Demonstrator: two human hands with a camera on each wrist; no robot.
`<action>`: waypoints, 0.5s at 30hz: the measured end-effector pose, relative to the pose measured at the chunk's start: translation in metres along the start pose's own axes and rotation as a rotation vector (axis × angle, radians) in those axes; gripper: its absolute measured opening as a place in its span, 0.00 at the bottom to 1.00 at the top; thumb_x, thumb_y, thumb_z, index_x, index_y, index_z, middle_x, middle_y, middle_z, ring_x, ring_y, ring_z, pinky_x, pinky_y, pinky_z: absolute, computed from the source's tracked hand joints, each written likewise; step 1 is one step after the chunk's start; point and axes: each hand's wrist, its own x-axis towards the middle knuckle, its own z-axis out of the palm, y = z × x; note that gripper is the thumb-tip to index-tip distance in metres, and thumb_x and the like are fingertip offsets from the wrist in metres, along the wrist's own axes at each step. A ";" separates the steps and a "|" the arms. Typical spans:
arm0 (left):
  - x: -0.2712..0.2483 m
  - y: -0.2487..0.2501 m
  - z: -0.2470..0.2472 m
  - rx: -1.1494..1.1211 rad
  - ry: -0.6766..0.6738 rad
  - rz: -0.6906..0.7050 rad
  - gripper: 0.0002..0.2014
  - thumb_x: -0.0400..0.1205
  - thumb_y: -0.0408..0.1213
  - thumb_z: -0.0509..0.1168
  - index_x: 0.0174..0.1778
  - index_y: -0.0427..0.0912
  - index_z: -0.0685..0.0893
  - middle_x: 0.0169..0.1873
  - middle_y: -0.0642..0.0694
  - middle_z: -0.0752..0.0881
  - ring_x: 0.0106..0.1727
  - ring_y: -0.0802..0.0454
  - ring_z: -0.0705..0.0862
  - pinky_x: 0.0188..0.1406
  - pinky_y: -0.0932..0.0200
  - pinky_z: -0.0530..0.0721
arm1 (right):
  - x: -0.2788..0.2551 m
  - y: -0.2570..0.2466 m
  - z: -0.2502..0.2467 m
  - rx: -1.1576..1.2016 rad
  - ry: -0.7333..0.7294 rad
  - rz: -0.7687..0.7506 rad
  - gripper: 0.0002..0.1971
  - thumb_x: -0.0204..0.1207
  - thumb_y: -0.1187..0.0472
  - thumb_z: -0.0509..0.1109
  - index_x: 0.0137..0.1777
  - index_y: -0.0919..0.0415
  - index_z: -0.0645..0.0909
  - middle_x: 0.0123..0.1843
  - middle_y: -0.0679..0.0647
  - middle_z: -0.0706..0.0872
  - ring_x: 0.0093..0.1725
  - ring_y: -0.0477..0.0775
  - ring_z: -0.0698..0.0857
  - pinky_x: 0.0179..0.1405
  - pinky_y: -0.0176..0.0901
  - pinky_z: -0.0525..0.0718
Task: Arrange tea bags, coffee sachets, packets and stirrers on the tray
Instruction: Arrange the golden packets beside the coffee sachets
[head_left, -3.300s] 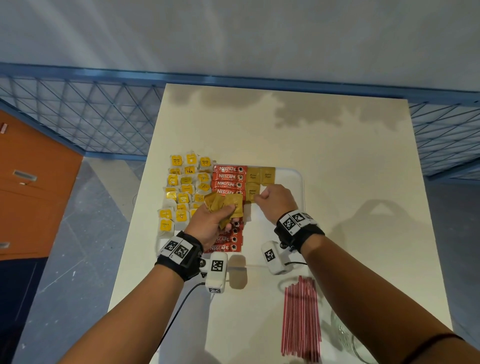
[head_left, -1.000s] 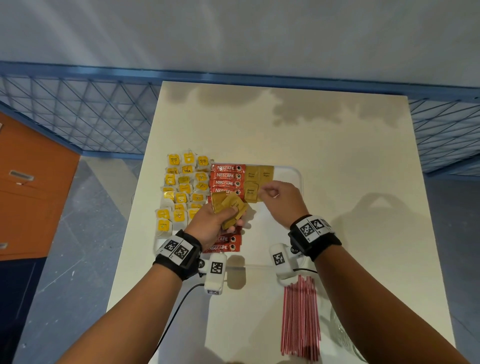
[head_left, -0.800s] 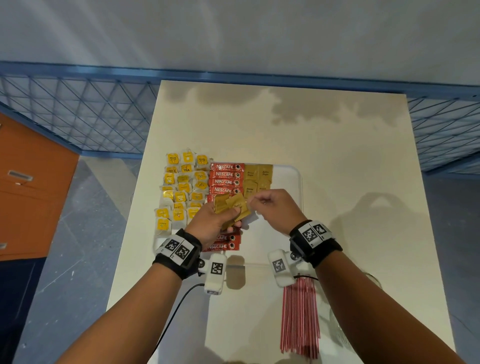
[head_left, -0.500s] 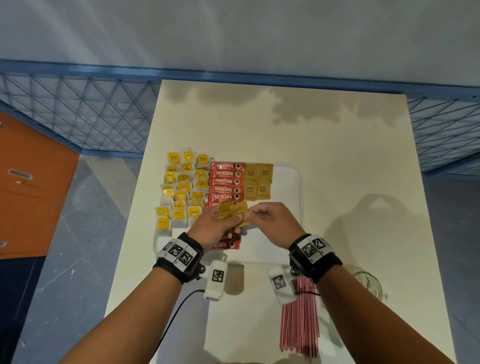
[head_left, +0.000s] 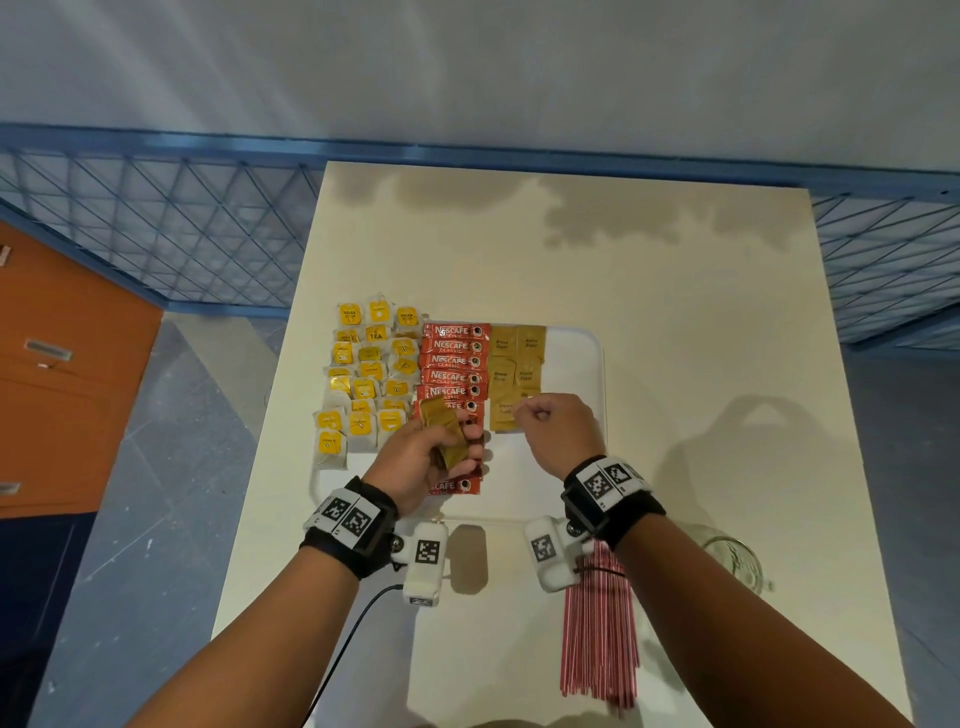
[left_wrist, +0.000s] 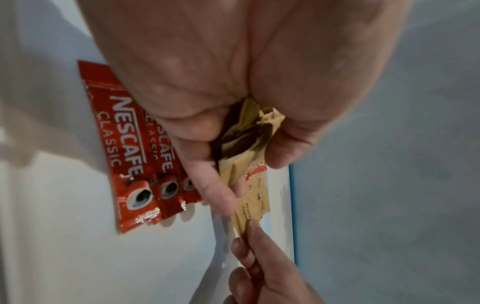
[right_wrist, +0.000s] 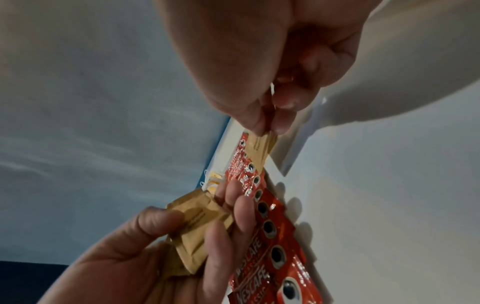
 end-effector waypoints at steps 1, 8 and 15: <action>0.000 0.000 0.000 -0.020 0.008 -0.003 0.18 0.83 0.21 0.55 0.66 0.34 0.80 0.55 0.33 0.88 0.52 0.35 0.88 0.47 0.52 0.92 | 0.001 0.000 0.002 -0.019 -0.003 0.012 0.15 0.83 0.49 0.66 0.38 0.51 0.89 0.51 0.39 0.93 0.44 0.49 0.88 0.41 0.38 0.84; -0.005 -0.002 -0.001 -0.069 0.022 0.012 0.18 0.88 0.24 0.52 0.71 0.32 0.79 0.61 0.30 0.89 0.59 0.34 0.90 0.51 0.50 0.93 | 0.007 -0.006 0.011 -0.054 -0.009 0.044 0.17 0.83 0.53 0.69 0.36 0.60 0.89 0.44 0.49 0.94 0.41 0.53 0.90 0.36 0.40 0.85; -0.010 -0.001 0.000 -0.022 0.009 0.011 0.12 0.89 0.26 0.58 0.64 0.36 0.83 0.59 0.34 0.91 0.59 0.37 0.90 0.43 0.57 0.92 | 0.008 -0.015 0.009 -0.098 -0.030 0.065 0.19 0.83 0.54 0.70 0.31 0.62 0.83 0.35 0.55 0.89 0.38 0.58 0.88 0.39 0.47 0.87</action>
